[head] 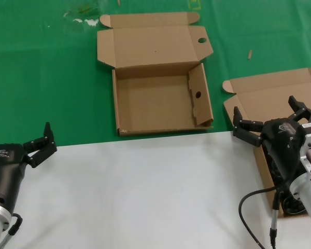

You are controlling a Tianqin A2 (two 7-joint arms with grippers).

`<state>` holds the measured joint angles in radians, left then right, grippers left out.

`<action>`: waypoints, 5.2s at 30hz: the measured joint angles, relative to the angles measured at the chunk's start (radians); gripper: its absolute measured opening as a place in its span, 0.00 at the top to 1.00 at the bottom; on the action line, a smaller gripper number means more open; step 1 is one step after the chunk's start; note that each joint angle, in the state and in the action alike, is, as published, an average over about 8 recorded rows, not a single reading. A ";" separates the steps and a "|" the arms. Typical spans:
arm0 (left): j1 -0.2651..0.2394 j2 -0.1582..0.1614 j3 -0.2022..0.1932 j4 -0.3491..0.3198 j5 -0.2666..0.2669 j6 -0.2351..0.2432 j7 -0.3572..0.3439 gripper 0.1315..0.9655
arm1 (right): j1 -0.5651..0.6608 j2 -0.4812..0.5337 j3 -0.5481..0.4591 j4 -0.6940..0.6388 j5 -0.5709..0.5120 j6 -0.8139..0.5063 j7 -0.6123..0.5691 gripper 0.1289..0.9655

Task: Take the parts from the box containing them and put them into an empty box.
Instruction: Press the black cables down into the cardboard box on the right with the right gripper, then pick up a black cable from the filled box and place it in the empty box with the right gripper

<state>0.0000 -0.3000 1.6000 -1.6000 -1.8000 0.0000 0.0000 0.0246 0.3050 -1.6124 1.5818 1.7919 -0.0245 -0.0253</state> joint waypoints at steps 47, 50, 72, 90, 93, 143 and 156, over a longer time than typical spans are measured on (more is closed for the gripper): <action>0.000 0.000 0.000 0.000 0.000 0.000 0.000 0.00 | -0.436 0.700 0.406 0.016 -0.024 -0.623 -0.258 0.00; 0.000 0.000 0.000 0.000 0.000 0.000 0.000 0.00 | -0.352 0.707 0.327 -0.043 -0.068 -0.602 -0.261 0.00; 0.000 0.000 0.000 0.000 0.000 0.000 0.000 0.00 | -0.006 0.661 0.021 -0.174 -0.212 -0.524 -0.191 0.06; 0.000 0.000 0.000 0.000 0.000 0.000 0.000 0.00 | -0.017 0.679 0.001 -0.183 -0.181 -0.511 -0.223 0.39; 0.000 0.000 0.000 0.000 0.000 0.000 -0.001 0.00 | -0.025 0.681 0.002 -0.179 -0.176 -0.508 -0.226 0.49; 0.000 0.000 0.000 0.000 0.000 0.000 0.000 0.00 | 0.313 0.308 -0.278 0.078 -0.611 -0.546 -0.129 0.91; 0.000 0.000 0.000 0.000 0.000 0.000 0.000 0.00 | 0.594 0.131 -0.442 -0.234 -0.606 -0.554 -0.359 0.91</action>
<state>0.0000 -0.3000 1.6001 -1.6000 -1.7996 0.0000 -0.0004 0.6184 0.4359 -2.0542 1.3478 1.1861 -0.5790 -0.3844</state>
